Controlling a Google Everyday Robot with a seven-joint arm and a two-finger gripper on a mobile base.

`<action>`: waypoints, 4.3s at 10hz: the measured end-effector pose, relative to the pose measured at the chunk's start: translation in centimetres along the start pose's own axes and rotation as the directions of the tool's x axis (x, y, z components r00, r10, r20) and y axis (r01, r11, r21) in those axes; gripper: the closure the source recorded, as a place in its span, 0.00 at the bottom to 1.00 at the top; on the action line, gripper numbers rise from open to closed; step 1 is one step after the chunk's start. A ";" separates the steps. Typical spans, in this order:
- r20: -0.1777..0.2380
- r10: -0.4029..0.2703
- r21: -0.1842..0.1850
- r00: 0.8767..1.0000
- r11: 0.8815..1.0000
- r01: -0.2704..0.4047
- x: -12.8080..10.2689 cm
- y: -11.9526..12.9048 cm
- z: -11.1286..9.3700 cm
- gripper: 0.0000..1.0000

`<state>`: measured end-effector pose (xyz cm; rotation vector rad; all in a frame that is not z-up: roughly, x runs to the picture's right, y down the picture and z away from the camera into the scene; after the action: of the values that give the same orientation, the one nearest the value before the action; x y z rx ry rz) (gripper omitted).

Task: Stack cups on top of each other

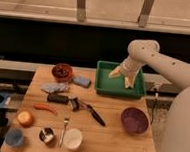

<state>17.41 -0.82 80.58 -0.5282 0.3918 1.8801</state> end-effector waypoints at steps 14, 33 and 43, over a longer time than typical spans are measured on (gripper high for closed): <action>-0.001 0.000 0.000 1.000 1.000 0.000 0.0 0.0 0.1 0.20; -0.183 -0.383 -0.019 0.905 0.922 0.387 7.4 10.3 3.7 0.20; -0.210 -0.745 -0.121 0.634 0.663 0.739 22.6 20.1 6.6 0.20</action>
<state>-9.56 13.15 74.54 -0.7990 0.2463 1.0054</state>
